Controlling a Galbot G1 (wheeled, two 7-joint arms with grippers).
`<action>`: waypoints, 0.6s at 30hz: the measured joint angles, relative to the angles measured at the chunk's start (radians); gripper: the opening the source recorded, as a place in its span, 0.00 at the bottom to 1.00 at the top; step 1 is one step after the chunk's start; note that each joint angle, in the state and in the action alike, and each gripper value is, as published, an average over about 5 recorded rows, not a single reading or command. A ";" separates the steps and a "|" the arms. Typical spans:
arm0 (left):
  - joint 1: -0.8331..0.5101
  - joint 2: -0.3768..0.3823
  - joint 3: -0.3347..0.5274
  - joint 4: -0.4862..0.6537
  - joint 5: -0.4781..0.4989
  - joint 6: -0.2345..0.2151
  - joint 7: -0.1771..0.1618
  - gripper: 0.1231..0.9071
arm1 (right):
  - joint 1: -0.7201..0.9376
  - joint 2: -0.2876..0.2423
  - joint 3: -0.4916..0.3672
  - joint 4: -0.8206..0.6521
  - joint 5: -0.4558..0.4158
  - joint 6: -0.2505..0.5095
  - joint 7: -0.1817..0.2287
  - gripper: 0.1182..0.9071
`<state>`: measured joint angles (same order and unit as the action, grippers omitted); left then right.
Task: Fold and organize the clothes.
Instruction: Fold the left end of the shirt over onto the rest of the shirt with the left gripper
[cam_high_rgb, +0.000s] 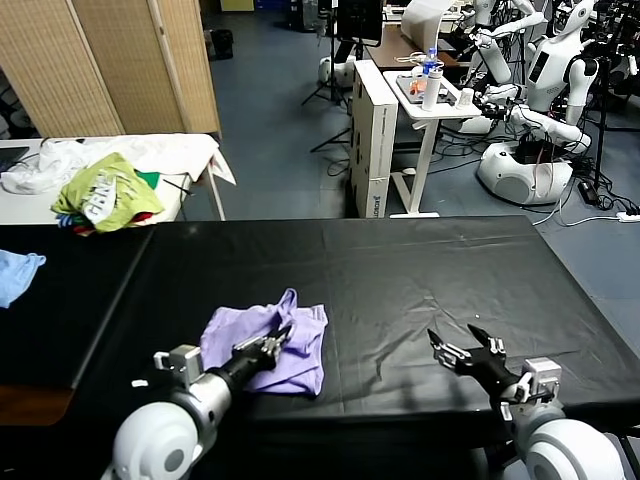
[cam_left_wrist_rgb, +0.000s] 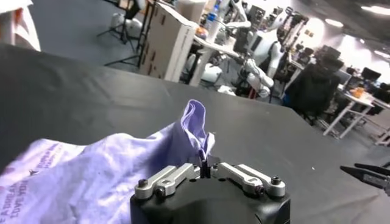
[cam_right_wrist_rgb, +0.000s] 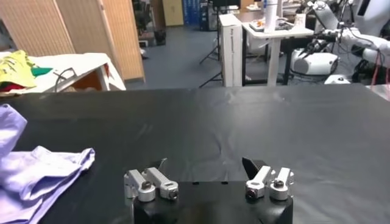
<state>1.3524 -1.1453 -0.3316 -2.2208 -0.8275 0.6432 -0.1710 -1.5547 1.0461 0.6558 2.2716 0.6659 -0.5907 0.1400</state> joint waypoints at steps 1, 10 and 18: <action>-0.002 -0.001 0.005 0.002 0.001 0.000 0.000 0.08 | -0.001 0.001 0.000 0.000 0.000 0.000 0.000 1.00; -0.004 -0.018 0.031 0.017 0.020 -0.001 0.003 0.08 | -0.004 0.004 0.000 0.003 -0.004 0.000 -0.001 1.00; -0.022 -0.046 0.038 0.050 0.042 -0.006 0.005 0.08 | -0.006 0.006 -0.001 0.003 -0.006 0.001 -0.002 1.00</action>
<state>1.3308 -1.1917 -0.2931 -2.1708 -0.7859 0.6372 -0.1663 -1.5604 1.0526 0.6550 2.2747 0.6600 -0.5899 0.1383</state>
